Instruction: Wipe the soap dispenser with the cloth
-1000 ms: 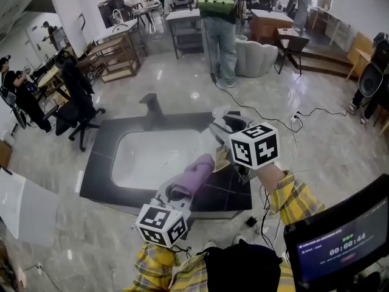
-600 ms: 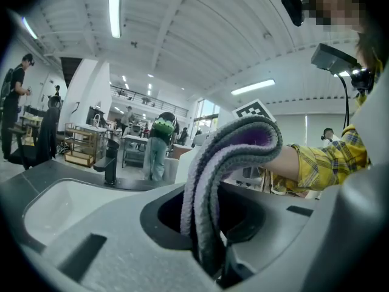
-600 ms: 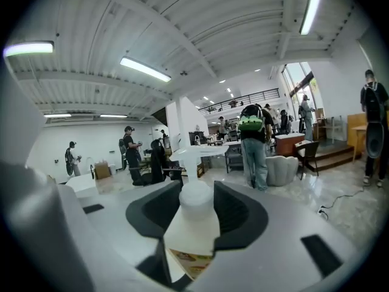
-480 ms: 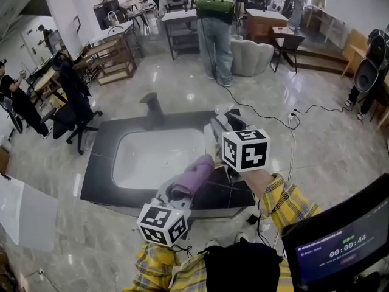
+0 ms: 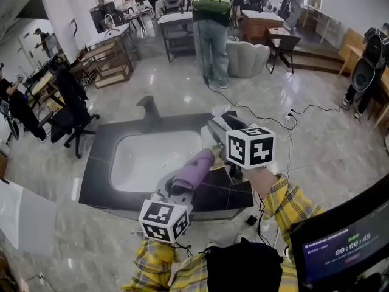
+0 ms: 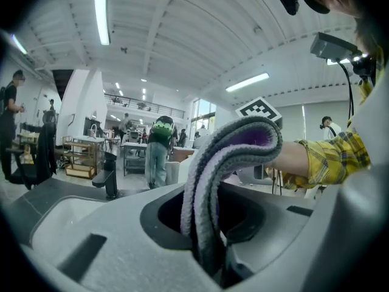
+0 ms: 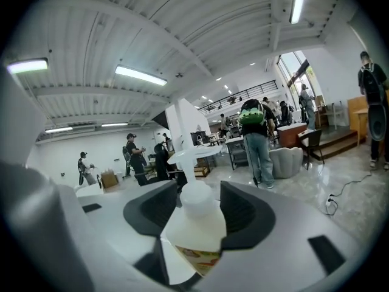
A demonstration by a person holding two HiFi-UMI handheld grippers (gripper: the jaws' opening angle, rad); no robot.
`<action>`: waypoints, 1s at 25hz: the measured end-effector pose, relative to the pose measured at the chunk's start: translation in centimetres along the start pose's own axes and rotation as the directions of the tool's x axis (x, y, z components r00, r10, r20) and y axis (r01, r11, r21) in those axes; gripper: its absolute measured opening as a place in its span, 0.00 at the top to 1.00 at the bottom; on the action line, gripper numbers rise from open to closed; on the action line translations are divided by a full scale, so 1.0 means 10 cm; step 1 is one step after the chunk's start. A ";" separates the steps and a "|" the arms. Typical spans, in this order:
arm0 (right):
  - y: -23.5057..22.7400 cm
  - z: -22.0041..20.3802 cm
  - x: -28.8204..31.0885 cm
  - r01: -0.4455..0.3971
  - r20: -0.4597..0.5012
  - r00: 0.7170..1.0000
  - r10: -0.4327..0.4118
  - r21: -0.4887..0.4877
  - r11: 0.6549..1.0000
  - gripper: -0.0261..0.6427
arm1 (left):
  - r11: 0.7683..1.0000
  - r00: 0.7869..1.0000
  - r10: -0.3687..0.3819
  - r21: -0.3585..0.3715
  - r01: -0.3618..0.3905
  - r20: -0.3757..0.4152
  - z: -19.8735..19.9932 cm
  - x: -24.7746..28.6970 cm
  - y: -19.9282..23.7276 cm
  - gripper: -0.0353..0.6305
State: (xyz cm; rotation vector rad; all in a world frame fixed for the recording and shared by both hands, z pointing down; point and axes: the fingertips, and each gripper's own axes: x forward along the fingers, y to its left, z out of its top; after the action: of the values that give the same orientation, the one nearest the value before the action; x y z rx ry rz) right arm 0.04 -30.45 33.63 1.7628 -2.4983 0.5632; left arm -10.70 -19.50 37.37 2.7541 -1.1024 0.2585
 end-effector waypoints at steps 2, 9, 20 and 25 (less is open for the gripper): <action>-0.05 0.02 -0.05 -0.013 0.008 1.000 0.013 0.009 1.000 0.66 | 0.998 1.000 0.016 0.053 -0.016 -0.006 0.05 0.06 0.00 0.84; -0.19 0.13 -0.32 -0.074 0.034 0.997 0.074 0.000 0.997 0.65 | 0.993 1.000 0.014 0.118 -0.014 0.003 0.23 0.29 -0.15 0.84; -0.31 0.16 -0.51 -0.248 0.025 0.967 0.254 -0.135 0.959 0.65 | 0.998 0.997 0.056 0.015 -0.057 0.050 0.33 0.40 -0.14 0.84; -0.39 0.06 -0.62 -0.267 0.025 0.962 0.272 -0.115 0.957 0.65 | 0.990 0.992 0.087 -0.119 -0.076 0.092 0.29 0.31 -0.05 0.84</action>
State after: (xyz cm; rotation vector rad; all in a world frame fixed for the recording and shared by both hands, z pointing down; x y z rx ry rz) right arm 5.96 -26.15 32.68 1.4199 -2.7597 0.3926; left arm -7.87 -21.88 35.22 2.6476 -1.2154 0.0691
